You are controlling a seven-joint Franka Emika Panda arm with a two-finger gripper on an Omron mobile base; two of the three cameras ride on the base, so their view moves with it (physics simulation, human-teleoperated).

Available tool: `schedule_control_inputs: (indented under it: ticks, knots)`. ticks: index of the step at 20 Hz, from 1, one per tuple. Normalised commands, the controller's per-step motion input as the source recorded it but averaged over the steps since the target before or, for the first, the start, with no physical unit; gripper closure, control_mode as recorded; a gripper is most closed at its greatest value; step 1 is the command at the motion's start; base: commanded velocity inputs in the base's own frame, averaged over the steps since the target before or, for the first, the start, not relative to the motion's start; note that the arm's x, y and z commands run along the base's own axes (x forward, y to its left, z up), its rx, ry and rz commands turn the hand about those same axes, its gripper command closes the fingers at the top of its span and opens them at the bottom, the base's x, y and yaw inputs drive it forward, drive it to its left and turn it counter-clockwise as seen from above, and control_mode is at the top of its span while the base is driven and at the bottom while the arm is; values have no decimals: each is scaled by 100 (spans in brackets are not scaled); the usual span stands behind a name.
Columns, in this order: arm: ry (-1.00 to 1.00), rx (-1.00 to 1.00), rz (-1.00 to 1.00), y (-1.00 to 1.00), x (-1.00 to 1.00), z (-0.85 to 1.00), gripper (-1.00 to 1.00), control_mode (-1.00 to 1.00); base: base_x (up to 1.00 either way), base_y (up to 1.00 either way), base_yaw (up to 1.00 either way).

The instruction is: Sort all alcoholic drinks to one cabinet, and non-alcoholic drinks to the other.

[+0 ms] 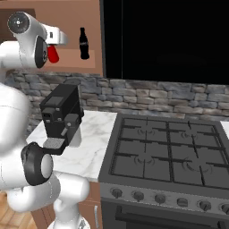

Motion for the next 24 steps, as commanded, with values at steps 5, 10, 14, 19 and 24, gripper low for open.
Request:
schedule_control_inputs:
  ticks: [5, 10, 14, 19, 24]
  knots:
    - [0, 0, 0, 2, 45, 0, 100, -100, 0, 0, 0]
    - [0, 0, 0, 8, 44, -6, 100, -100, 0, 0, 0]
    - [0, 0, 0, 16, 34, -15, 100, -100, 0, 0, 0]
    - [0, 0, 0, 18, 29, -13, 100, -100, 0, 0, 0]
    - [0, 0, 0, 17, 31, -17, 100, -100, 0, 0, 0]
